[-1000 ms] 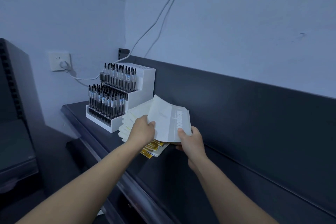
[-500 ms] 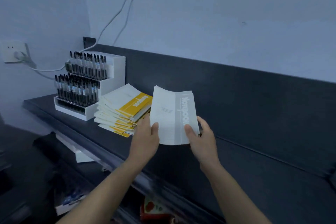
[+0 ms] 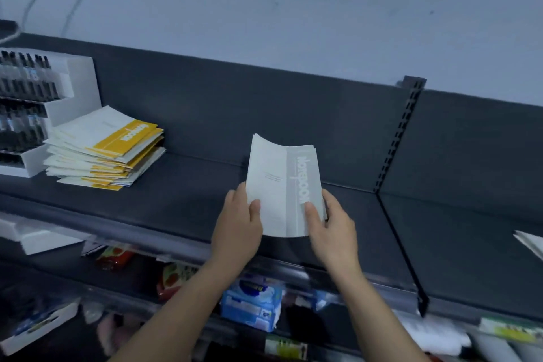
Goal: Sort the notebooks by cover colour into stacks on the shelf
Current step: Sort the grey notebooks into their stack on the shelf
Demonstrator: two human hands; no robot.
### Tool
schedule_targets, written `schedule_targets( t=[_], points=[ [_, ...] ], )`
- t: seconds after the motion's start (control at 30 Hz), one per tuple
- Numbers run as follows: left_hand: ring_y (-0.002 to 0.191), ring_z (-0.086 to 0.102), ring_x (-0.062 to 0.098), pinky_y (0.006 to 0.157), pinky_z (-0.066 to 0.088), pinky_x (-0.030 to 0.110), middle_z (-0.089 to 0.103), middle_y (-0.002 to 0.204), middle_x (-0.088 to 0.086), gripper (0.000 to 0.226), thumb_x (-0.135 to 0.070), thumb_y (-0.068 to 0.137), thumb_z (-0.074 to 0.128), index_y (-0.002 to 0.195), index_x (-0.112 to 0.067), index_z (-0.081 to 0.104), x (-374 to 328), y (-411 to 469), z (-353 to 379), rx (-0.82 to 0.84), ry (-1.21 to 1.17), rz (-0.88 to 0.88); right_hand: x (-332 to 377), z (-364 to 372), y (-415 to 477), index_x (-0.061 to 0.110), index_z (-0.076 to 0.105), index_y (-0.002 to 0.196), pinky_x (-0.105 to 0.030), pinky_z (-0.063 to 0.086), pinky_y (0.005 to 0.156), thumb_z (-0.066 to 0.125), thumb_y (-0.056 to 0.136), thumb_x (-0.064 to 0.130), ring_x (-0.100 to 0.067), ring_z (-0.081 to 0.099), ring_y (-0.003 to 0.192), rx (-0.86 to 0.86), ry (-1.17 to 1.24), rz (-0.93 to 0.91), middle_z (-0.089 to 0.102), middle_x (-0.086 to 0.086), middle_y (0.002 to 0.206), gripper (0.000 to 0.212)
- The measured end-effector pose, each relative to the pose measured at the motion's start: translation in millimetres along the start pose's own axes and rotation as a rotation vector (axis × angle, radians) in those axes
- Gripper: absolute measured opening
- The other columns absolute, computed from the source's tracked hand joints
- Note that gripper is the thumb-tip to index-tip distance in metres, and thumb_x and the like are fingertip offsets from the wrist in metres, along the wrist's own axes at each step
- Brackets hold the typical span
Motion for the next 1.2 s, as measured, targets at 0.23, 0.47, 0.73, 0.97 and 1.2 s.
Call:
schedule_targets(
  t=[0.23,0.47,0.73,0.97,1.2],
  points=[
    [0.078,0.050,0.012,0.069,0.045,0.035,0.046,0.098,-0.002,0.019,-0.025,0.101,0.034,0.114,-0.017,0.047,-70.7,-33.9,72.5,0.086,-0.028,0.052,-50.5,-95.9,-11.2,0.025,0.051,0.126,-0.037,0.052,0.080,0.046,0.098,0.037,-0.018,0.064,0.097,-0.064,-0.231,0.018,0.067,0.011,0.109,0.032],
    [0.082,0.052,0.020,0.072,0.046,0.037,0.047,0.100,0.001,0.020,-0.022,0.098,0.033,0.111,-0.015,0.048,-154.1,-76.4,157.9,0.182,-0.034,0.040,-110.9,-209.4,-15.2,0.020,0.046,0.133,-0.036,0.049,0.075,0.042,0.098,0.040,-0.027,0.062,0.096,-0.076,-0.400,0.038,0.067,0.000,0.108,0.040],
    [0.072,0.046,0.021,0.066,0.041,0.035,0.045,0.092,0.003,0.013,-0.018,0.097,0.034,0.090,-0.010,0.042,-223.0,-99.4,241.7,0.427,0.036,0.066,-172.2,-305.4,-11.6,0.018,0.050,0.117,-0.036,0.048,0.064,0.041,0.098,0.040,-0.027,0.062,0.082,-0.093,-0.534,0.120,0.067,-0.003,0.094,0.030],
    [0.102,0.052,0.025,0.085,0.046,0.036,0.050,0.115,0.011,0.031,-0.029,0.101,0.038,0.116,-0.003,0.046,-249.6,-92.0,305.4,0.621,0.222,0.161,-213.6,-348.9,5.2,0.013,0.048,0.105,-0.034,0.042,0.064,0.040,0.098,0.041,-0.031,0.061,0.086,-0.071,-0.701,0.226,0.066,-0.009,0.095,0.030],
    [0.110,0.053,0.026,0.091,0.046,0.038,0.052,0.122,0.011,0.036,-0.031,0.100,0.040,0.122,-0.004,0.046,-251.8,-92.0,342.3,0.688,0.313,0.166,-241.5,-361.8,18.2,0.011,0.052,0.110,-0.032,0.038,0.066,0.038,0.099,0.040,-0.031,0.060,0.094,-0.001,-0.795,0.280,0.066,-0.011,0.101,0.034]
  ],
)
Point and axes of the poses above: each hand's wrist, its own y-axis towards the middle knuckle, its own z-axis out of the palm, x = y × z, the point moved 2 cm from there along y, towards the middle knuckle
